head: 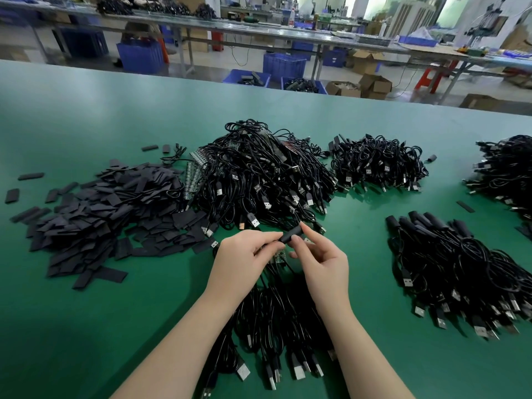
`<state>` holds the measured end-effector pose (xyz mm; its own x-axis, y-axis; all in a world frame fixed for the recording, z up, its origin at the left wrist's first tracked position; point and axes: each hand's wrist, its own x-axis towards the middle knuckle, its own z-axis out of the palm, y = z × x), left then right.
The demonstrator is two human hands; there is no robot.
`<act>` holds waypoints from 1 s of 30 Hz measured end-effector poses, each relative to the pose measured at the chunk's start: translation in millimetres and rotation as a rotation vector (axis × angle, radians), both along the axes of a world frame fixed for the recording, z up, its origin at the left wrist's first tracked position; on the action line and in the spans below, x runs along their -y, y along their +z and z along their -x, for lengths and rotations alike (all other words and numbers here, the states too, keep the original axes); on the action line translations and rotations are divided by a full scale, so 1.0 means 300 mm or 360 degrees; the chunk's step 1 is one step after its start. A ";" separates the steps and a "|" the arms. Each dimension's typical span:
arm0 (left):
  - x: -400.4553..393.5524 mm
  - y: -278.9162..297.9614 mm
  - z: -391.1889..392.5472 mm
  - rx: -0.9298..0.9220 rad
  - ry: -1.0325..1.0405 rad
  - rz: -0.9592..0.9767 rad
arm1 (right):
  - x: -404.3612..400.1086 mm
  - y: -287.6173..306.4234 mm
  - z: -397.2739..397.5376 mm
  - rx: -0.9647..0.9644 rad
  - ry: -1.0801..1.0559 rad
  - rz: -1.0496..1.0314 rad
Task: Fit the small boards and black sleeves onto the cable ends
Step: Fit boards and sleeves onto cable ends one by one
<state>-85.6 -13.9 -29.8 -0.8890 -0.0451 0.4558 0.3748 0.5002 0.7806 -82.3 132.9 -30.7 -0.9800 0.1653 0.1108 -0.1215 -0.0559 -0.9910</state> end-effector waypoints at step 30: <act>0.020 0.028 0.002 -0.0081 -0.0064 0.0420 | -0.005 -0.002 0.011 0.0014 0.0216 -0.0082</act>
